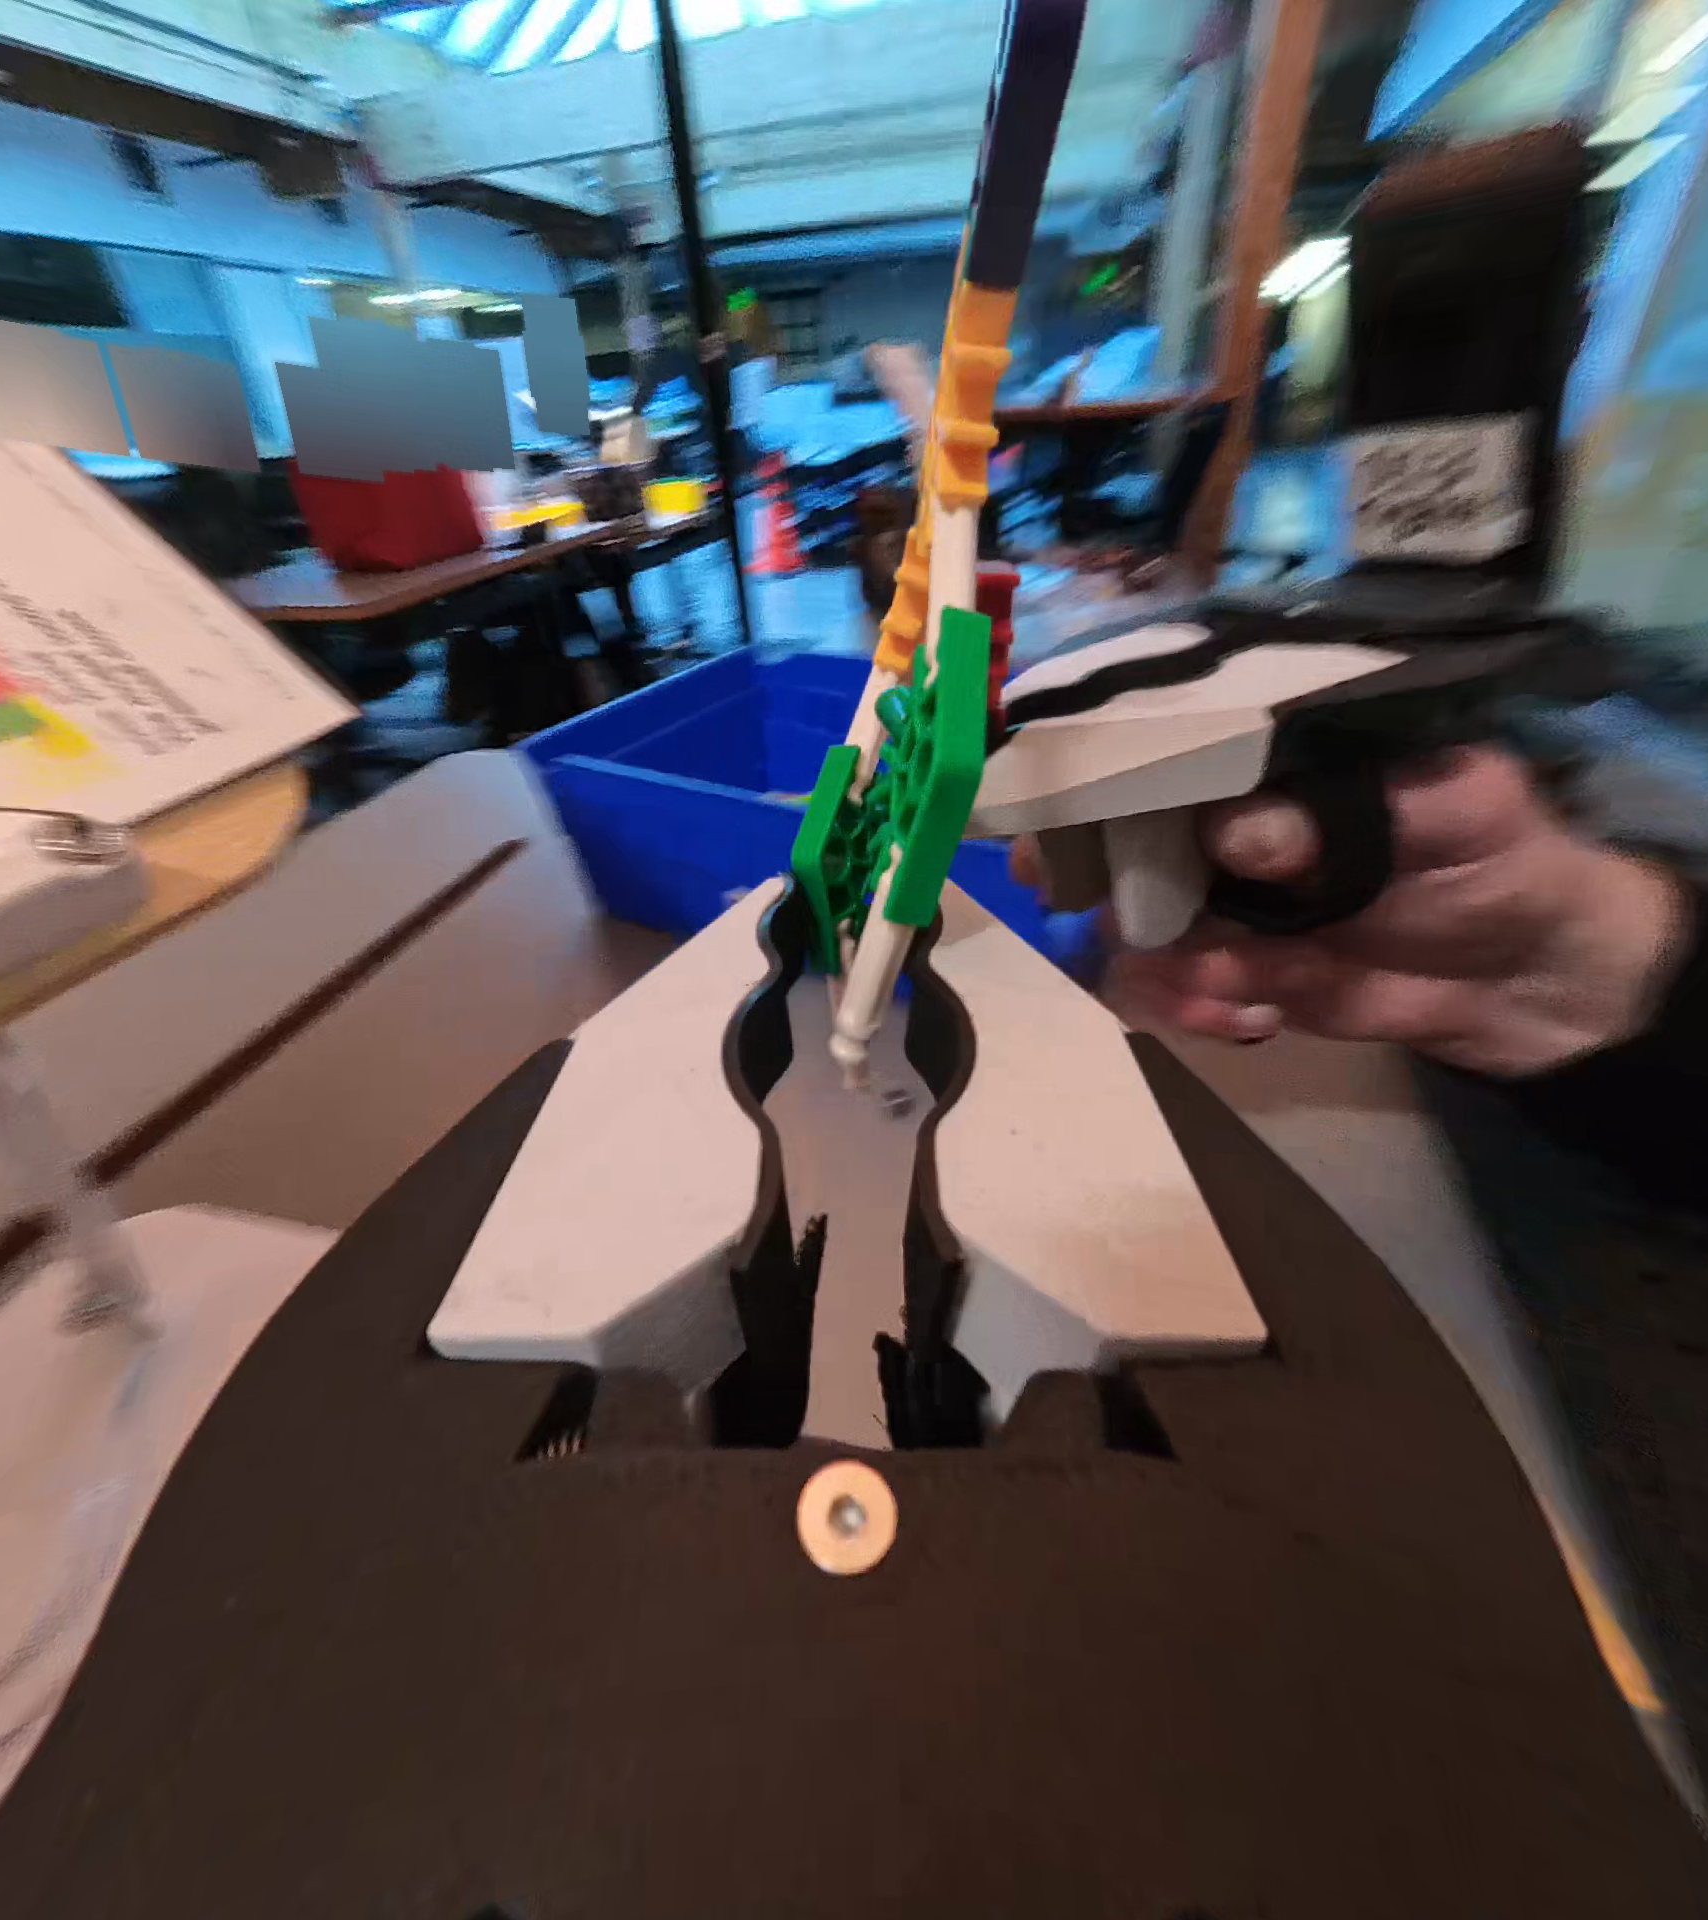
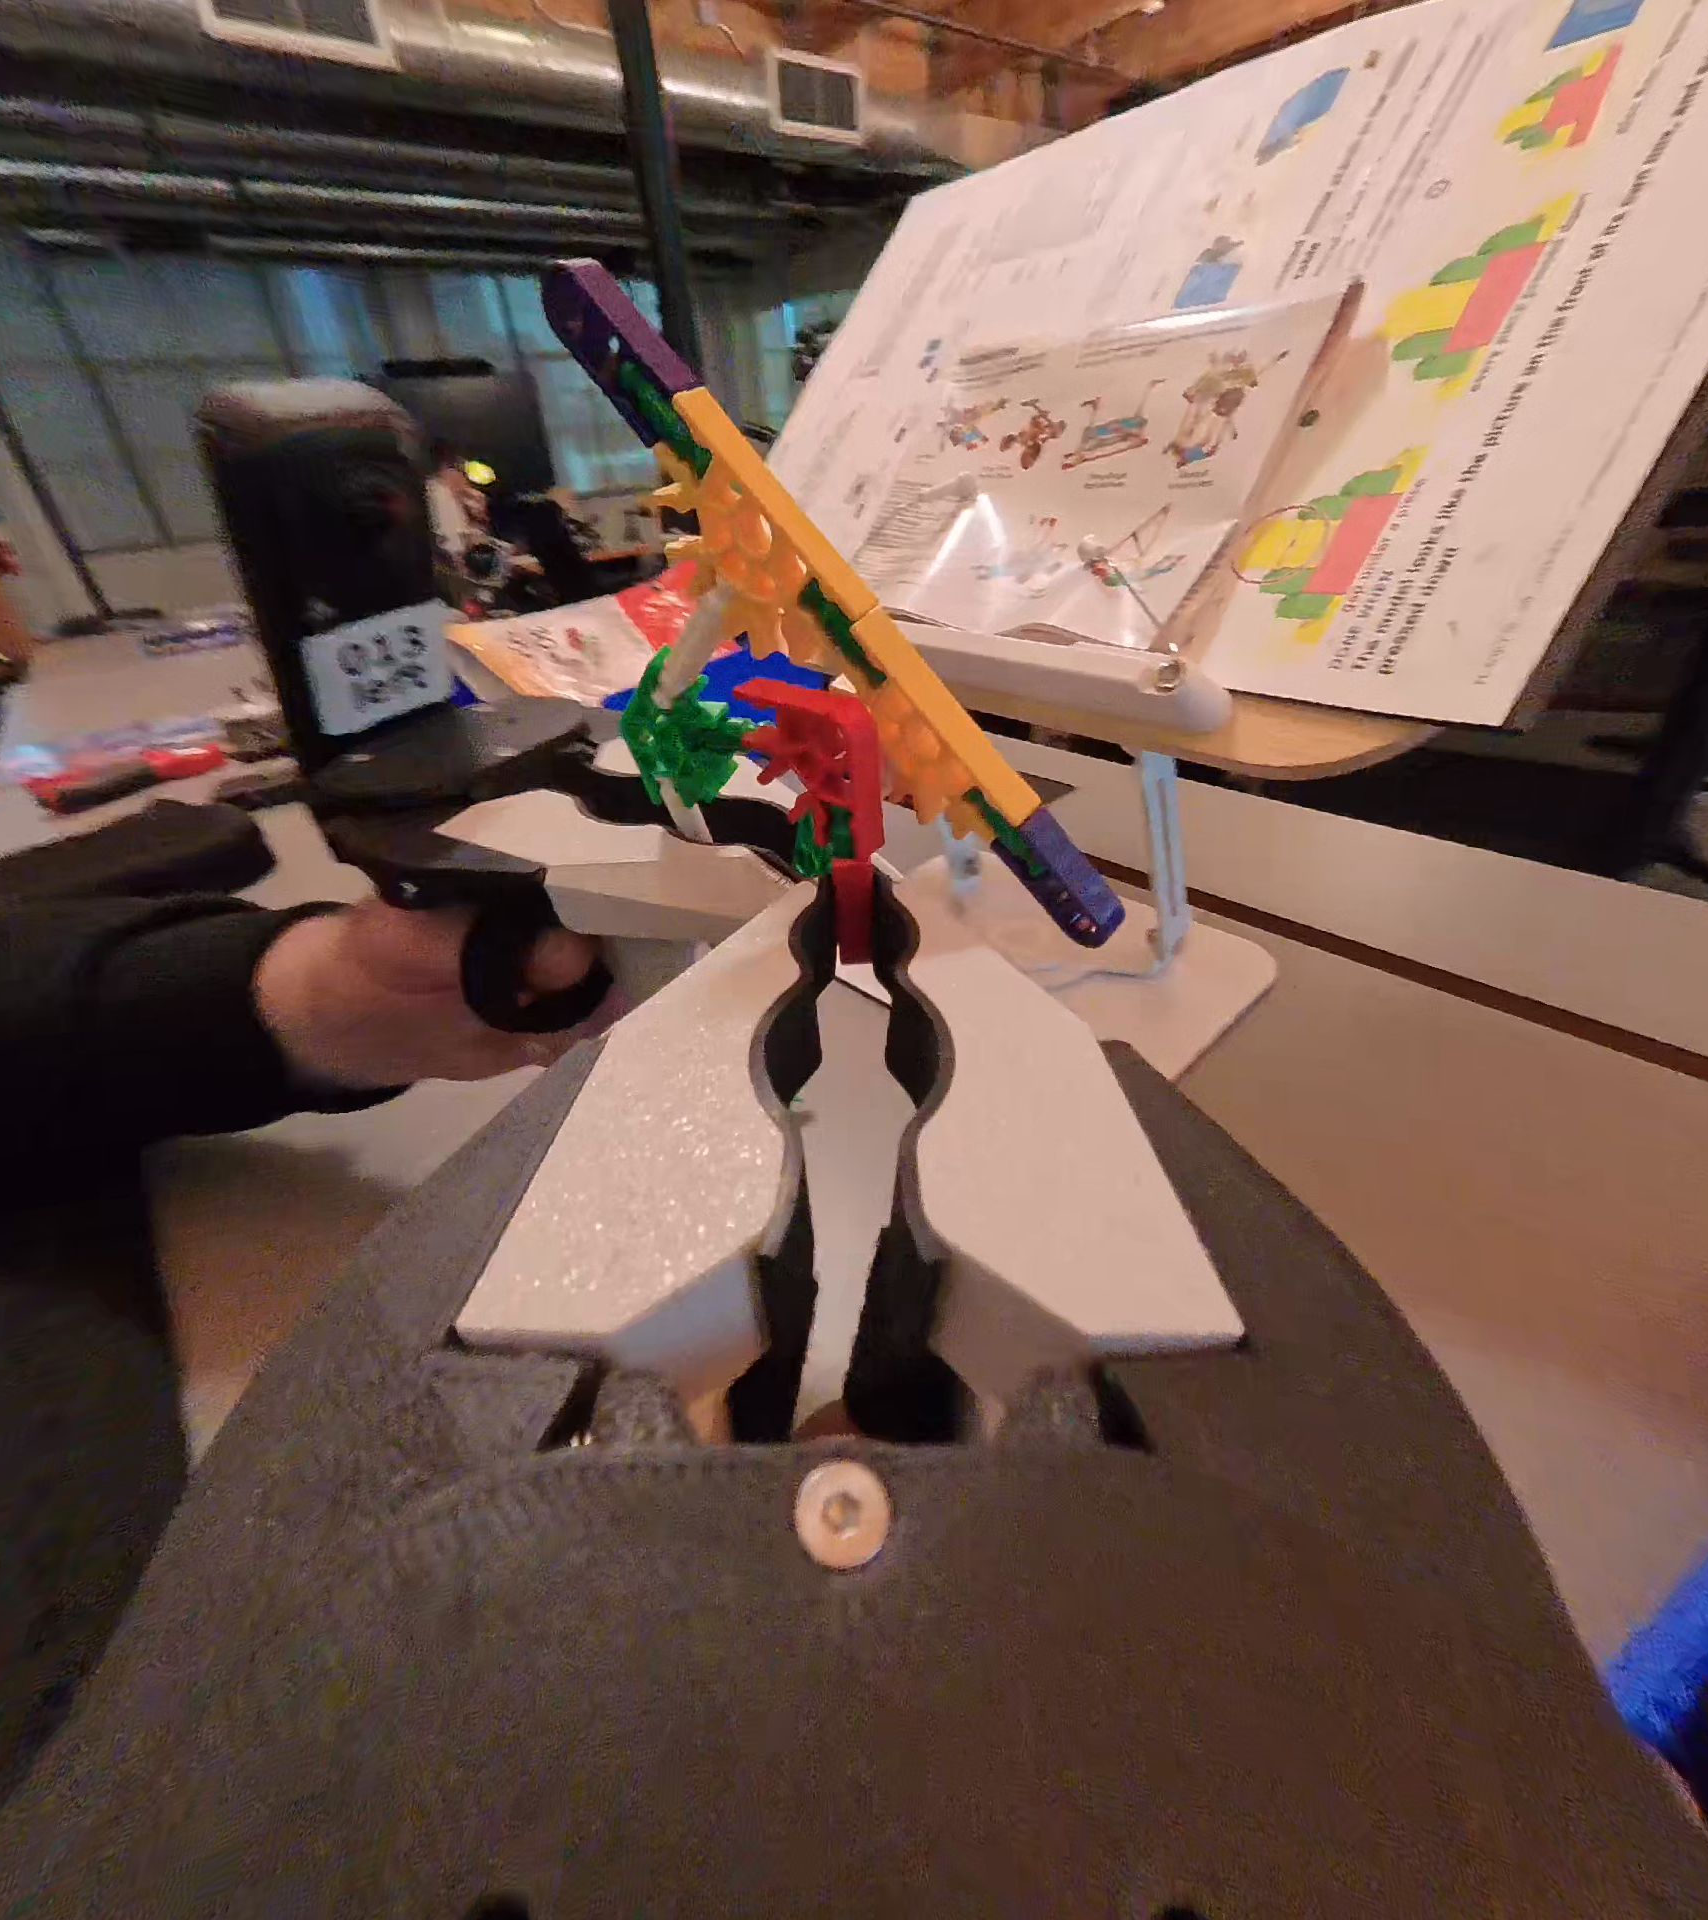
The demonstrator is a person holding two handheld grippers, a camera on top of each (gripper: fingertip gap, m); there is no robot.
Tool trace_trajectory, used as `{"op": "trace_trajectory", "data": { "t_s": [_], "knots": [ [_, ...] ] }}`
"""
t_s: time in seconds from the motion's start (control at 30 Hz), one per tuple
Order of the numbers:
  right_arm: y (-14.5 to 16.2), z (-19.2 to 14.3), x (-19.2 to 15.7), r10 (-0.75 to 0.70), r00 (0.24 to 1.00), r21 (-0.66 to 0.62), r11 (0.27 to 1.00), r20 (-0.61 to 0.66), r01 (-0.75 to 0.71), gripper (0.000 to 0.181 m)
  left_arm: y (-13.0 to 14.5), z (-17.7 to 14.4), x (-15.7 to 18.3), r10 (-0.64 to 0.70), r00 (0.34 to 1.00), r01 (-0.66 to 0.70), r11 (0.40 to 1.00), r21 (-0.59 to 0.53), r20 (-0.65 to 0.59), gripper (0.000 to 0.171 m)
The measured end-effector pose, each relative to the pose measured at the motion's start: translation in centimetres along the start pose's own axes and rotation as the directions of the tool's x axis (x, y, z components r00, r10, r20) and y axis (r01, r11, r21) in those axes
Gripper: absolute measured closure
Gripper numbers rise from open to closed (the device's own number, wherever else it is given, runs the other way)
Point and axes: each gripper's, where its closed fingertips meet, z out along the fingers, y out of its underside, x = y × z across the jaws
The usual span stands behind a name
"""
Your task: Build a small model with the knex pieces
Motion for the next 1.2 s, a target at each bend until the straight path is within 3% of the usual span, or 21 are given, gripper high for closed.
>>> {"op": "trace_trajectory", "data": {
  "t_s": [0.1, 0.2, 0.23, 0.3, 0.37, 0.4, 0.43, 0.5, 0.53, 0.6, 0.67, 0.7, 0.77, 0.8, 0.9, 0.97, 1.07, 1.2],
  "knots": [
    [-0.1, 0.5, 0.7, -0.141, 0.975, -0.061, 0.989, -0.172, 0.133, 0.177, 0.4, 0.3, -1.7, 0.293, 0.921, -0.261, 0.953, -0.153, 0.256, 0.156],
    [0.2, 0.6, 1.8, -0.243, 0.919, -0.135, 0.968, -0.310, 0.211, 0.179, 0.5, 0.8, -1.2, 0.541, 0.765, -0.467, 0.839, -0.278, 0.349, 0.167],
    [-0.1, 0.5, 1.9, -0.269, 0.904, -0.137, 0.962, -0.331, 0.236, 0.179, 0.4, 0.9, -1.0, 0.554, 0.739, -0.480, 0.832, -0.279, 0.383, 0.167],
    [-0.1, 0.3, 1.8, -0.270, 0.916, -0.125, 0.962, -0.297, 0.243, 0.178, -0.2, 1.0, -1.3, 0.445, 0.825, -0.402, 0.895, -0.193, 0.349, 0.168],
    [0.3, 0.4, 1.2, -0.228, 0.950, -0.113, 0.972, -0.212, 0.208, 0.179, -1.0, 0.2, -1.7, 0.405, 0.852, -0.374, 0.914, -0.154, 0.332, 0.168],
    [0.9, 0.5, 0.7, -0.213, 0.967, -0.128, 0.972, -0.142, 0.196, 0.178, -0.9, 0.2, -1.2, 0.332, 0.906, -0.312, 0.943, -0.116, 0.263, 0.168],
    [2.2, 0.6, 0.3, -0.178, 0.982, -0.184, 0.970, -0.071, 0.162, 0.178, -0.9, 0.0, -0.5, 0.243, 0.954, -0.236, 0.970, -0.060, 0.175, 0.168],
    [5.0, 0.4, 0.7, -0.200, 0.980, -0.322, 0.928, -0.013, 0.186, 0.178, -0.3, -0.6, -2.3, 0.115, 0.980, -0.108, 0.993, -0.047, 0.164, 0.168],
    [6.4, 0.2, 0.3, -0.223, 0.974, -0.386, 0.895, 0.043, 0.222, 0.178, 0.2, -0.7, -2.3, 0.053, 0.995, -0.048, 0.998, -0.051, 0.090, 0.168],
    [9.3, -0.2, -1.0, -0.167, 0.974, -0.490, 0.842, 0.156, 0.223, 0.178, 0.0, -1.0, -1.5, -0.059, 0.997, 0.059, 0.998, -0.007, -0.058, 0.168],
    [11.4, -0.6, -2.3, -0.143, 0.959, -0.556, 0.790, 0.246, 0.261, 0.176, 0.9, -1.0, -1.0, -0.151, 0.978, 0.144, 0.988, -0.060, -0.145, 0.168],
    [11.5, -0.6, -2.3, -0.183, 0.950, -0.553, 0.778, 0.252, 0.297, 0.171, 1.4, -0.9, -0.8, -0.173, 0.969, 0.160, 0.983, -0.087, -0.175, 0.168],
    [10.8, -0.5, -2.5, -0.204, 0.946, -0.523, 0.794, 0.250, 0.310, 0.138, 2.2, -0.9, -1.0, -0.170, 0.971, 0.153, 0.982, -0.110, -0.170, 0.168],
    [9.8, -0.6, -2.4, -0.215, 0.947, -0.490, 0.815, 0.239, 0.309, 0.136, 2.7, -0.9, -0.9, -0.177, 0.968, 0.154, 0.979, -0.135, -0.178, 0.168],
    [7.1, -1.6, -2.8, -0.195, 0.948, -0.380, 0.881, 0.253, 0.283, 0.139, 3.2, -0.8, -1.0, -0.182, 0.967, 0.152, 0.973, -0.172, -0.177, 0.168],
    [7.0, -1.9, -2.4, -0.196, 0.951, -0.373, 0.886, 0.241, 0.277, 0.139, 3.5, -0.8, -0.8, -0.186, 0.963, 0.148, 0.970, -0.195, -0.193, 0.168],
    [9.0, -1.4, -2.2, -0.240, 0.939, -0.448, 0.831, 0.248, 0.331, 0.175, 4.3, -0.7, -0.4, -0.182, 0.962, 0.133, 0.964, -0.231, -0.205, 0.168],
    [12.6, -0.5, -1.2, -0.306, 0.922, -0.589, 0.710, 0.235, 0.386, 0.164, 5.1, -1.0, 1.4, -0.177, 0.938, 0.095, 0.958, -0.269, -0.299, 0.167]
  ]
}}
